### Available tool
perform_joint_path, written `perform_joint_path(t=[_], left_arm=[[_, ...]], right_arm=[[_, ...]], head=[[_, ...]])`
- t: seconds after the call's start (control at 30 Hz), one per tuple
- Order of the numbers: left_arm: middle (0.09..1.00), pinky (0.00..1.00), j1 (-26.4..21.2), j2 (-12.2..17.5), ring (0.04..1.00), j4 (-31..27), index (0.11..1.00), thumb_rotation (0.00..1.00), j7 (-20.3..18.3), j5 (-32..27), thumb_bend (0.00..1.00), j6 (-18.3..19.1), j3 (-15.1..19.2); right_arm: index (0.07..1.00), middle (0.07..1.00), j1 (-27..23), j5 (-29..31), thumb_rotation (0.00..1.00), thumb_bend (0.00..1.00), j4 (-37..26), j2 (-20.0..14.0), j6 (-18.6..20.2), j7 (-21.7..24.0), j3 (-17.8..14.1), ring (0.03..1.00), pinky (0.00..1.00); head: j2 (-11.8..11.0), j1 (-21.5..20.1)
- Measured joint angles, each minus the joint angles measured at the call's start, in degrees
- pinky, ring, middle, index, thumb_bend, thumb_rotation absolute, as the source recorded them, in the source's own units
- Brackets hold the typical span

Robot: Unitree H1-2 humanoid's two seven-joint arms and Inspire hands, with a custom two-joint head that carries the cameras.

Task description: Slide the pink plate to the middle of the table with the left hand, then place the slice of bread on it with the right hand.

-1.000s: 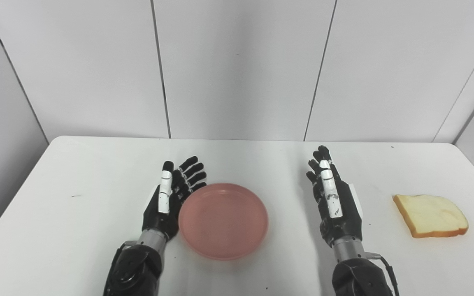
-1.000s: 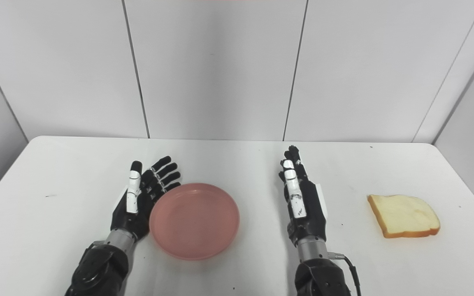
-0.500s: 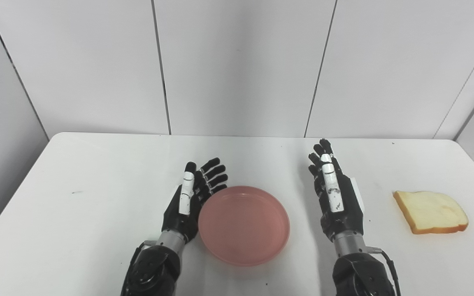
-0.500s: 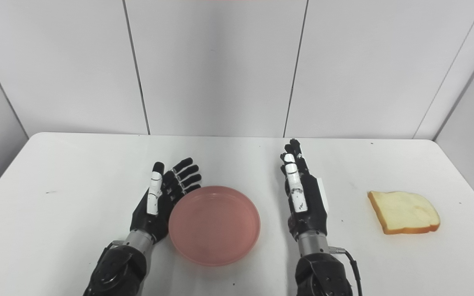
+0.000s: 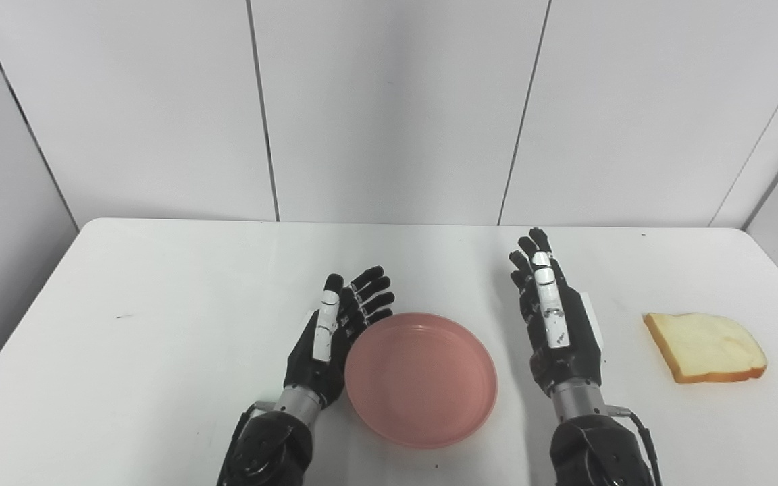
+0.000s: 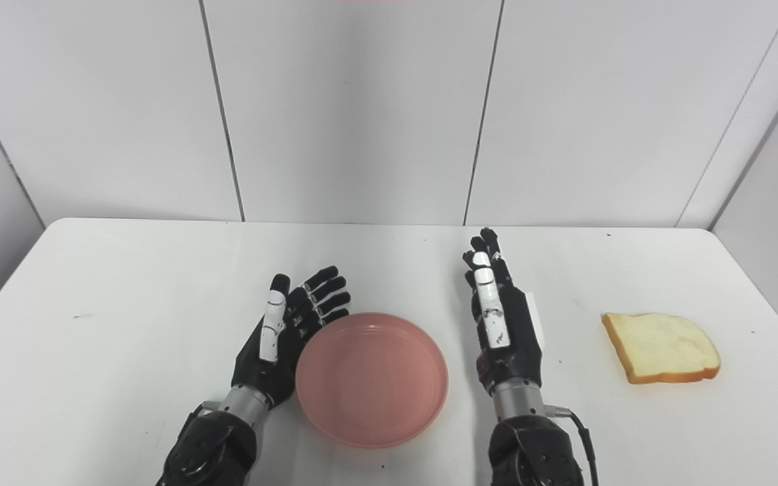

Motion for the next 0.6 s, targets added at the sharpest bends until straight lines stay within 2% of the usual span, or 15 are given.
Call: perform_joint_path(t=[0.33, 0.6], left_arm=[[0.924, 0.92, 0.93, -0.04, 0.924, -1.15, 0.881, 0.96, -0.02, 0.16, 0.80, -0.09, -0.28], [0.945, 0.97, 2.18, -0.79, 0.951, -2.88, 0.906, 0.92, 0.61, -0.18, 0.80, 0.79, 0.42]], right_arm=[[0.969, 0.963, 0.01, 0.80, 0.82, 0.70, 0.00, -1.25, -0.01, 0.40, -0.79, 0.962, 1.00], [0.959, 0.963, 0.00, 3.56, 0.79, 0.69, -0.82, -2.91, 0.07, 1.35, -2.10, 0.964, 1.00]], head=[[-0.35, 0.62], [0.00, -1.05]])
